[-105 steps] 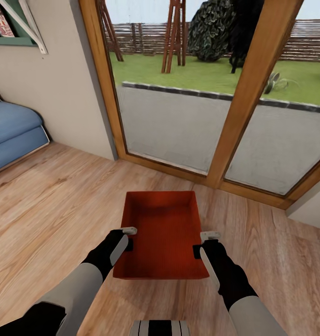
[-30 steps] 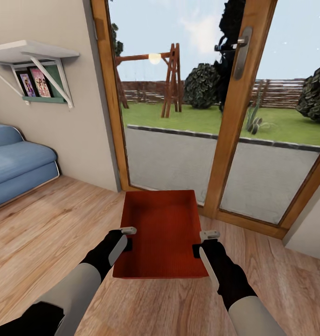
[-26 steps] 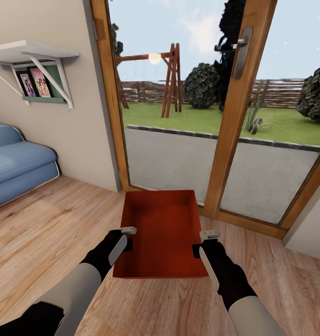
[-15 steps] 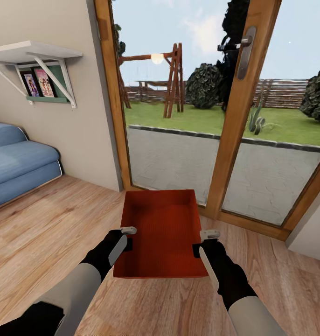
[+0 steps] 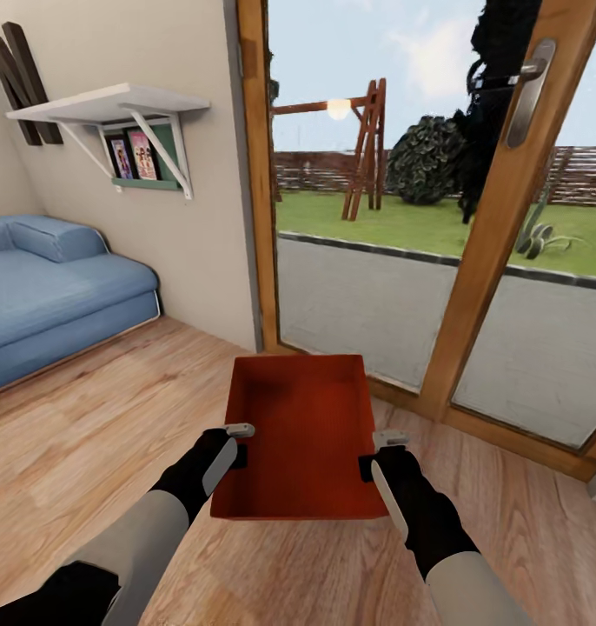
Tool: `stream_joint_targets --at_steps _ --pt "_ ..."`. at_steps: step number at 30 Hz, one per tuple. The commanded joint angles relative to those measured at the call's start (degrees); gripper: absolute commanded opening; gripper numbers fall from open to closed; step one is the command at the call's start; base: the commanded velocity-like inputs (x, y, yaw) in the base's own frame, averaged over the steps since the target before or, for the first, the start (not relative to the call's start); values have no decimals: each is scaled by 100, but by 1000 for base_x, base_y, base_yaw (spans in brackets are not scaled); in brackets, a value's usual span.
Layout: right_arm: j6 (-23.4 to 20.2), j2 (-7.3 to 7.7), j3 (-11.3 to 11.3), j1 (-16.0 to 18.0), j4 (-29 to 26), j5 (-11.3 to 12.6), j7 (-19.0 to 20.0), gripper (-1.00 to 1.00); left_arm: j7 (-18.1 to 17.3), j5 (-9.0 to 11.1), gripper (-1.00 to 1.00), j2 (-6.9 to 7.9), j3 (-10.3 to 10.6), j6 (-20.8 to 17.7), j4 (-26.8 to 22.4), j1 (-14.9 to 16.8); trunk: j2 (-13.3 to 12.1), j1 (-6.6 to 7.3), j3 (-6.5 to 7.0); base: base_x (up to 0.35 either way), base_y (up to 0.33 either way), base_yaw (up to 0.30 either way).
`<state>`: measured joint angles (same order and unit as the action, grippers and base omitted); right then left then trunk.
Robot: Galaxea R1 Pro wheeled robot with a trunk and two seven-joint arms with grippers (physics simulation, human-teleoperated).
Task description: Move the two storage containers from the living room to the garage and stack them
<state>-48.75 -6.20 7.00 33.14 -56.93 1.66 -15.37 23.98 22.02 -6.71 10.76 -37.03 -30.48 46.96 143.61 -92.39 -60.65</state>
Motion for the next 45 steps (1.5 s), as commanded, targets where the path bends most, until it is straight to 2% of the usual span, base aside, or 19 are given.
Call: stream_joint_targets --at_steps 1,8,16,30,36,45 --pt "27 -1 12 4 -256 115 17 -100 9 -193 -100 38 14 -75 19 -2 0 0 0 0 0 289" --pt "23 -2 18 2 -299 112 17 -100 9 -181 -100 39 7 -76 -7 -2 0 0 0 0 0 289" --pt "31 -6 36 5 -301 115 17 -100 18 -180 -100 38 5 -70 -11 -2 -11 21 177 0 0 267" --pt "32 -13 41 2 -301 124 26 -100 11 -180 -100 30 14 -67 -19 -2 -29 57 488 0 0 29" --pt "32 -13 40 4 -301 123 26 -100 10 -180 -100 30 14 -67 -20 -2 -42 75 620 0 0 231" --pt "32 -14 46 3 -316 121 26 -100 6 -180 -100 30 14 -67 -20 -2 -403 272 782 0 0 284"
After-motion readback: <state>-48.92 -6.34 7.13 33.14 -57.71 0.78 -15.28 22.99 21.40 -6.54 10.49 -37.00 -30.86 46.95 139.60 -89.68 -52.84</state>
